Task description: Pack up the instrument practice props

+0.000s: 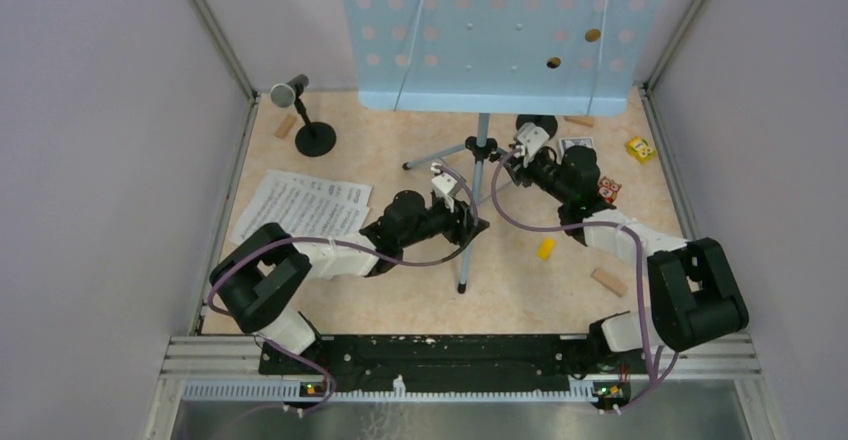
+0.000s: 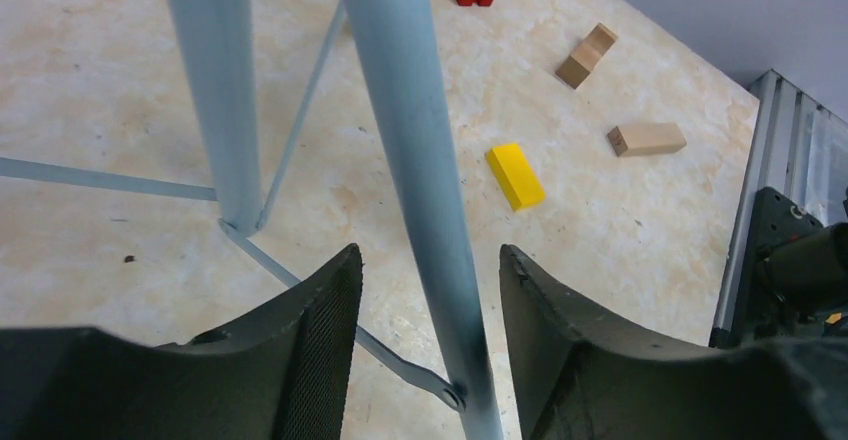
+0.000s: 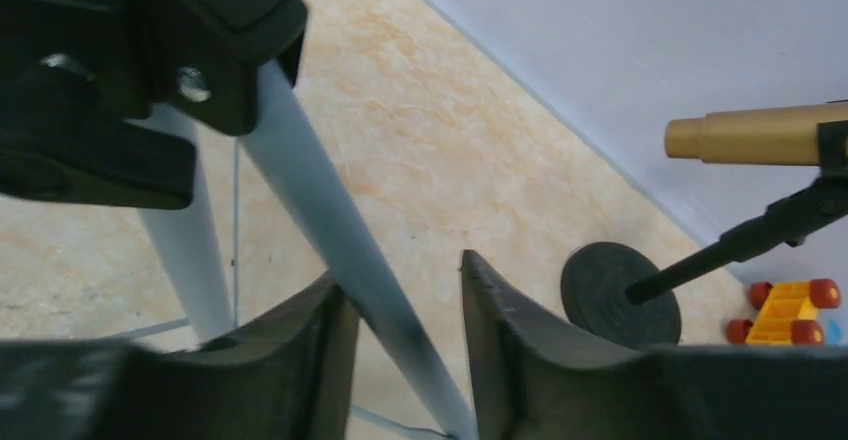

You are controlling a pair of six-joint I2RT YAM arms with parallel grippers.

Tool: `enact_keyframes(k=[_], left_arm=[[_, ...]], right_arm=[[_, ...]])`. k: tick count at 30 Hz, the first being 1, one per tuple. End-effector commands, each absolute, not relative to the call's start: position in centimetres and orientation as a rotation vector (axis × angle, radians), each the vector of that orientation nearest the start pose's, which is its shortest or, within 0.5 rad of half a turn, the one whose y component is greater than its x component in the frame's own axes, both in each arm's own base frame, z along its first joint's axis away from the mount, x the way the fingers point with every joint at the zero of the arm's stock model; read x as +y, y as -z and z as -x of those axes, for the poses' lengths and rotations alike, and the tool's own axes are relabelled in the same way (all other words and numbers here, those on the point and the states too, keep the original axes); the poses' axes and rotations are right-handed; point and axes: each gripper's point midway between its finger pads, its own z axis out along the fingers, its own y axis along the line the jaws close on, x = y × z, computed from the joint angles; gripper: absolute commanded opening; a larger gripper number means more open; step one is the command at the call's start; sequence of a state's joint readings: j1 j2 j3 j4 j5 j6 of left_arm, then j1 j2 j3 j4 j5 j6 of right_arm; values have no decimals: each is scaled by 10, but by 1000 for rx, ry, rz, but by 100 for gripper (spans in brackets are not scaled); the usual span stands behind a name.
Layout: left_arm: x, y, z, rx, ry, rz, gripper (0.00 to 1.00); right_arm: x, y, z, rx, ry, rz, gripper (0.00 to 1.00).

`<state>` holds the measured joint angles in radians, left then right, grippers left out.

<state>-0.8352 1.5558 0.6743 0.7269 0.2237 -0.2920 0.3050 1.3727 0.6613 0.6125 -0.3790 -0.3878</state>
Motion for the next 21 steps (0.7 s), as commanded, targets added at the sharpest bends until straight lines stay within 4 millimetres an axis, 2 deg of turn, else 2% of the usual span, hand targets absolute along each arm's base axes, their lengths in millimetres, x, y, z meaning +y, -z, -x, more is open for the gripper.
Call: enact_keyframes(k=[1, 5, 10, 13, 16, 21], left_arm=[[-386, -164, -261, 1635, 1060, -688, 54], [-381, -159, -258, 1627, 1026, -722, 32], [-370, -157, -258, 1641, 933, -788, 12], [-363, -161, -259, 1646, 890, -800, 9], [-359, -174, -261, 1613, 867, -789, 7], [-353, -191, -261, 1582, 846, -779, 6]], right_arm=[[192, -246, -401, 1271, -311, 801, 32], [202, -250, -381, 1230, -398, 831, 1], [207, -274, -347, 1125, -513, 713, 0], [216, -287, -324, 1068, -576, 670, 0], [230, -298, -304, 1020, -637, 641, 0], [245, -308, -279, 964, -760, 558, 0]])
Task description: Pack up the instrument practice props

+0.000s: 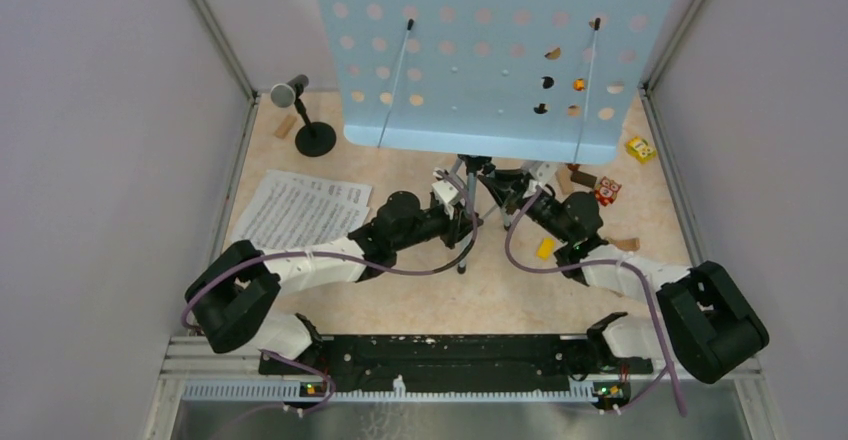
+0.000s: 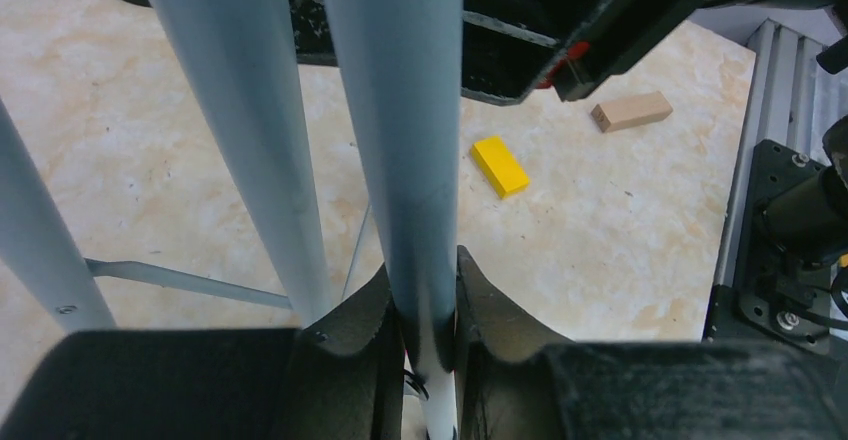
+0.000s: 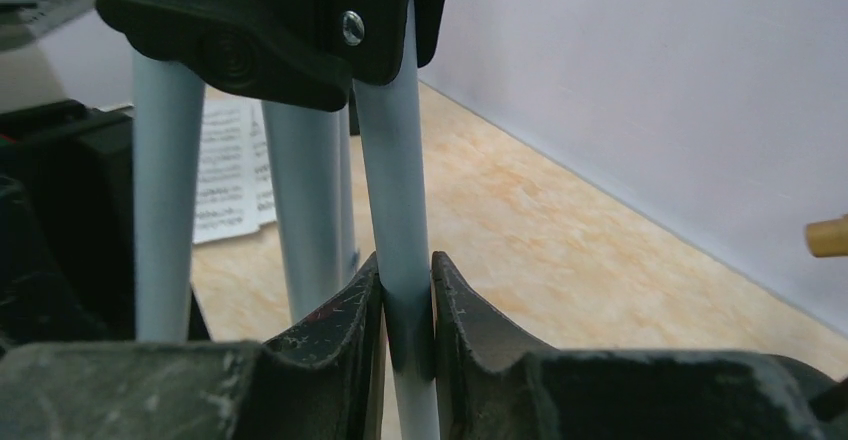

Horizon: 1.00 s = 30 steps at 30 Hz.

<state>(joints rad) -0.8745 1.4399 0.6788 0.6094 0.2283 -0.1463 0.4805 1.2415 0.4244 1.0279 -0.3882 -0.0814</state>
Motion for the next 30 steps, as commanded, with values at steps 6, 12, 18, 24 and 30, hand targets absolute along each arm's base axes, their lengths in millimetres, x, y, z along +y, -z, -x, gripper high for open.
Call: enact_keyframes(k=[6, 12, 18, 24, 30], left_arm=[[-339, -194, -257, 1588, 805, -768, 5], [-323, -180, -255, 1634, 774, -708, 49], [-322, -164, -255, 1668, 780, -678, 64], [-327, -155, -255, 1678, 815, -663, 62], [-345, -163, -237, 1605, 964, -726, 77]], right_arm=[[236, -295, -277, 1018, -755, 469, 0], [214, -264, -281, 1155, -647, 395, 0], [210, -255, -276, 1203, -628, 412, 0], [213, -254, -277, 1230, -632, 428, 0], [217, -249, -285, 1280, -639, 397, 0]])
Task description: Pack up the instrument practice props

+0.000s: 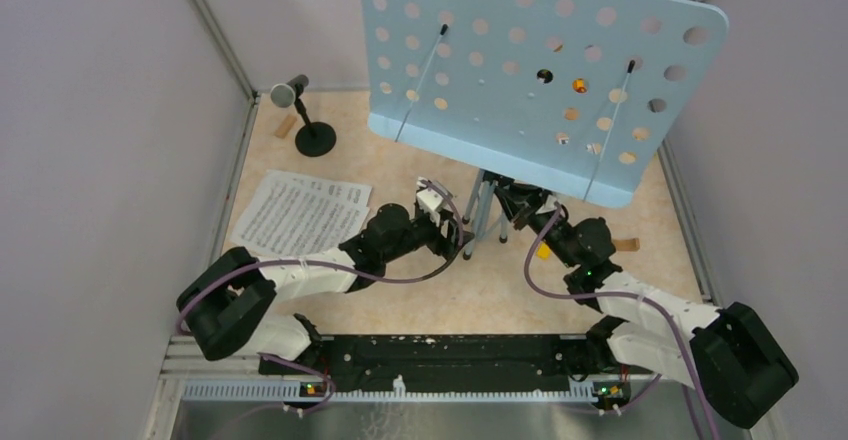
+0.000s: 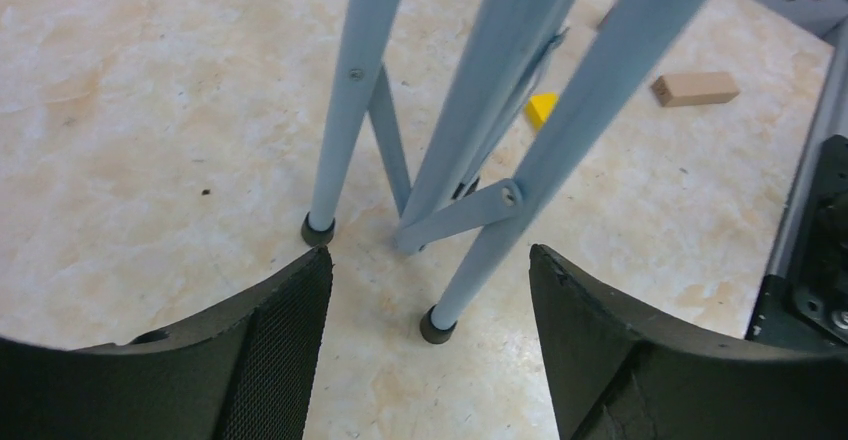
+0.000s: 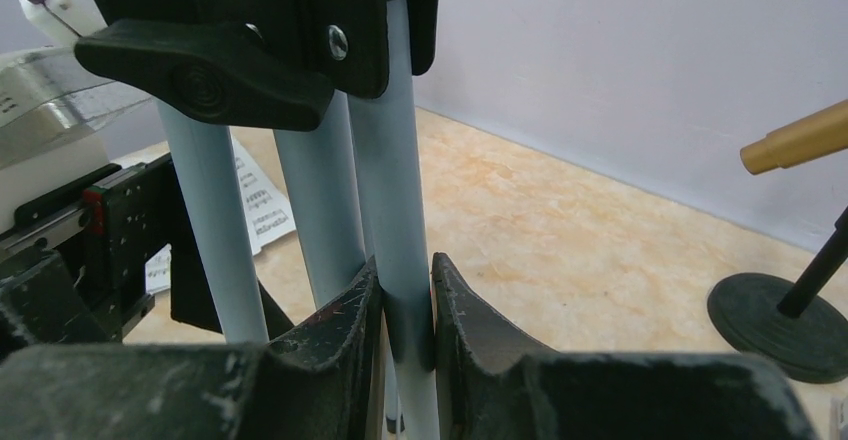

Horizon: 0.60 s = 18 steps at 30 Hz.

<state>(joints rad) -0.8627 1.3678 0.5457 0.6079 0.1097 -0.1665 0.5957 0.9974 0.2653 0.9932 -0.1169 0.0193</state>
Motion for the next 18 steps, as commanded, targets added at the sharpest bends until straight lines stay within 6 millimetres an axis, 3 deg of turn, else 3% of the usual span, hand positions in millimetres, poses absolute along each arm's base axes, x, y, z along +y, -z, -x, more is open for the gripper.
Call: enact_keyframes(k=[1, 6, 13, 18], left_arm=[[-348, -165, -233, 1587, 990, -740, 79], [-353, -163, -220, 1553, 1047, -754, 80], [-351, -142, -246, 1633, 948, -623, 75], [-363, -128, -258, 1660, 945, -606, 74]], right_arm=[[217, -248, -286, 1288, -638, 393, 0], [217, -238, -289, 1327, -635, 370, 0], [218, -236, -284, 1332, -658, 366, 0], [218, -235, -281, 1338, -666, 368, 0]])
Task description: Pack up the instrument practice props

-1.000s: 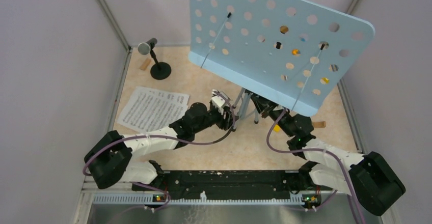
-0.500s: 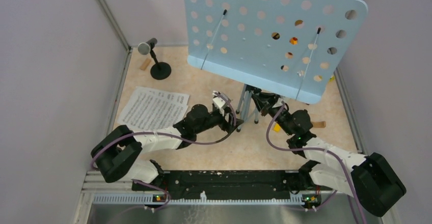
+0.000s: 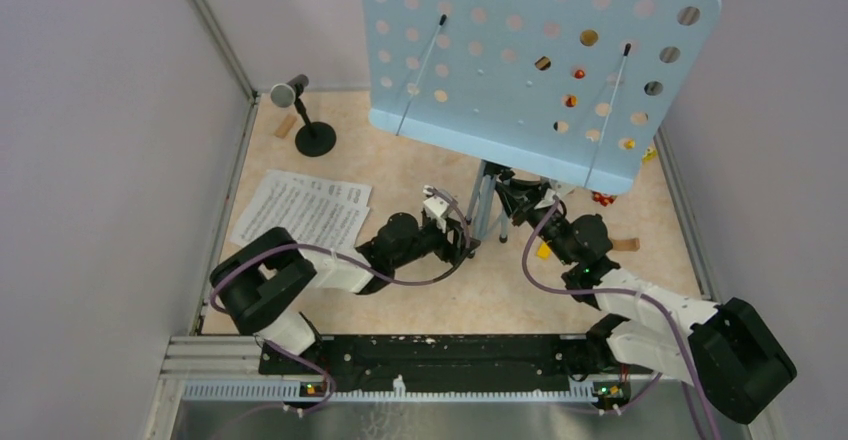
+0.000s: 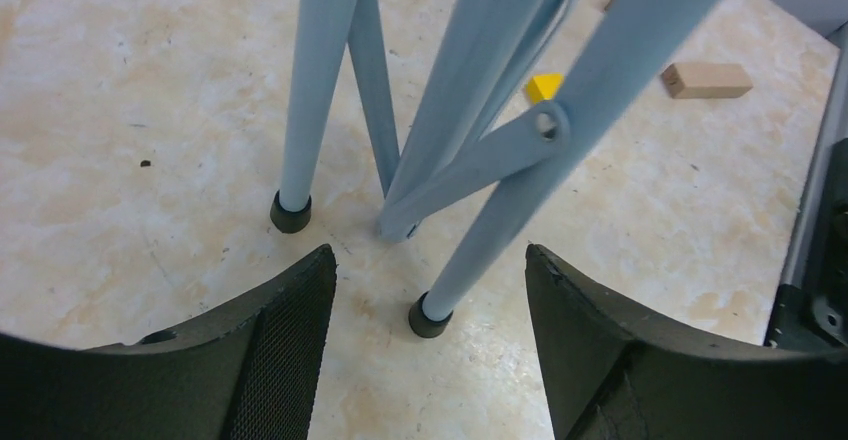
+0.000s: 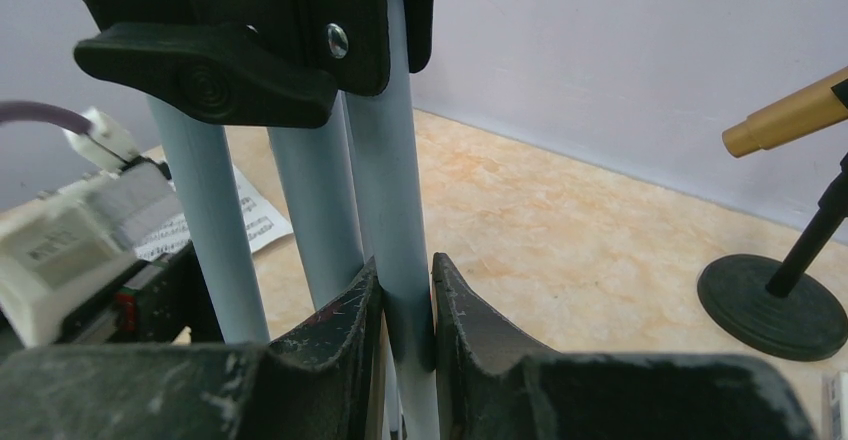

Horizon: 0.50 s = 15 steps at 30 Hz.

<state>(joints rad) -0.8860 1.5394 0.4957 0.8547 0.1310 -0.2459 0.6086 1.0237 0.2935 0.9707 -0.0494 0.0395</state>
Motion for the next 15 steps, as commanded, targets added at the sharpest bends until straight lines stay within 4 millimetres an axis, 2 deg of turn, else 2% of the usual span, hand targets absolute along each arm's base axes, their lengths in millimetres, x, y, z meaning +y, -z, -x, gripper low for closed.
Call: enact_keyframes(k=[1, 9, 13, 15], left_arm=[[-367, -127, -259, 1663, 950, -605, 72], [-383, -111, -257, 1669, 993, -608, 51], [-384, -106, -255, 1673, 992, -617, 30], [-385, -106, -254, 1667, 991, -629, 21]], right_arm=[[219, -234, -281, 1340, -669, 371, 0], [221, -231, -274, 1347, -695, 382, 0], [221, -227, -269, 1353, -708, 388, 0], [219, -226, -266, 1357, -704, 394, 5]])
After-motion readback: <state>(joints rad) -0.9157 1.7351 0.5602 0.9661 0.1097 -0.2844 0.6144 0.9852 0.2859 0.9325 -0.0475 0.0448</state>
